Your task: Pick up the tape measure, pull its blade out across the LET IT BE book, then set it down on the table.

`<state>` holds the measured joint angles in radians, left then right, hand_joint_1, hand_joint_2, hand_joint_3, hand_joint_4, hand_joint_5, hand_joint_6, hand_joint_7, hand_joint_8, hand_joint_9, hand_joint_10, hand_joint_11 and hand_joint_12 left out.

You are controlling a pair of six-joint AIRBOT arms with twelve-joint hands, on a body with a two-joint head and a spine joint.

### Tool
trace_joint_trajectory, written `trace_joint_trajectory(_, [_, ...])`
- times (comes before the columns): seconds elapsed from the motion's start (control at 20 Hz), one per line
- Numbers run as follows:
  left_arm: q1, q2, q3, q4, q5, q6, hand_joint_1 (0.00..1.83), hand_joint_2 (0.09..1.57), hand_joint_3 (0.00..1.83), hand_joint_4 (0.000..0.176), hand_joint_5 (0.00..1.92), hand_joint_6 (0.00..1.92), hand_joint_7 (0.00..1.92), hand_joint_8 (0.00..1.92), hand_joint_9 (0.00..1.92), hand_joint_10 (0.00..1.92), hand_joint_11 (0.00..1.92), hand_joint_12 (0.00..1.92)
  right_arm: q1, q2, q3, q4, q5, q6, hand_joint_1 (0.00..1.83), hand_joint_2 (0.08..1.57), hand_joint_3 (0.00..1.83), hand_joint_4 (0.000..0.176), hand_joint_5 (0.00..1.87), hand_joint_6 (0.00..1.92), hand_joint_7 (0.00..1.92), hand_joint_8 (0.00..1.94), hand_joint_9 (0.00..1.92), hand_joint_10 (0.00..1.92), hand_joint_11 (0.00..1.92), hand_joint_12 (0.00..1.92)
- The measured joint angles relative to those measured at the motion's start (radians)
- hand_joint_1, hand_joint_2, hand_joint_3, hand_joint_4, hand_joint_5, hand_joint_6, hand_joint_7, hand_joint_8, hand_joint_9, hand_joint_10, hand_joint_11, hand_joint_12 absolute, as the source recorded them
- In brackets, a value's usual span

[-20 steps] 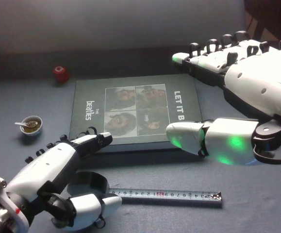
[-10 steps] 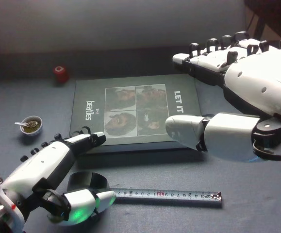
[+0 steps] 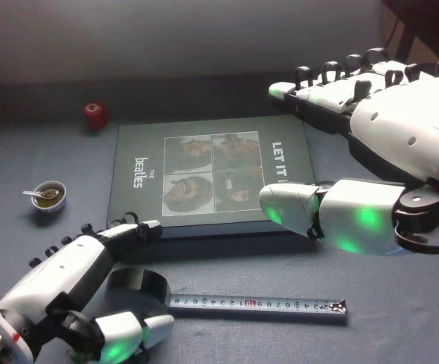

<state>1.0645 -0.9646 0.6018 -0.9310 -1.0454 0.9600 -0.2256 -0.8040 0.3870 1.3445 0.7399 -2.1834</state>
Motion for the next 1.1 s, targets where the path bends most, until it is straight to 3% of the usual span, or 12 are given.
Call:
trace_joint_trajectory(0.75, [0.047,-0.018,0.061,0.039,-0.017,0.002,1.17,1.02,0.00,0.000,0.31,0.00,0.33,0.00,0.32,0.00,0.13,0.58,0.000,0.000,0.000,-0.003,-0.001,0.002,0.14,1.14,0.00,0.035,0.15,0.00,0.19,0.00,0.14,0.00,0.00,0.59])
trace_joint_trajectory(1.1, [0.072,-0.019,0.071,0.065,-0.021,0.007,1.17,1.03,0.00,0.000,0.32,0.00,0.34,0.00,0.32,0.00,0.12,0.58,0.000,0.000,0.000,-0.004,-0.001,0.003,0.11,1.15,0.00,0.034,0.16,0.00,0.18,0.00,0.14,0.00,0.00,0.67])
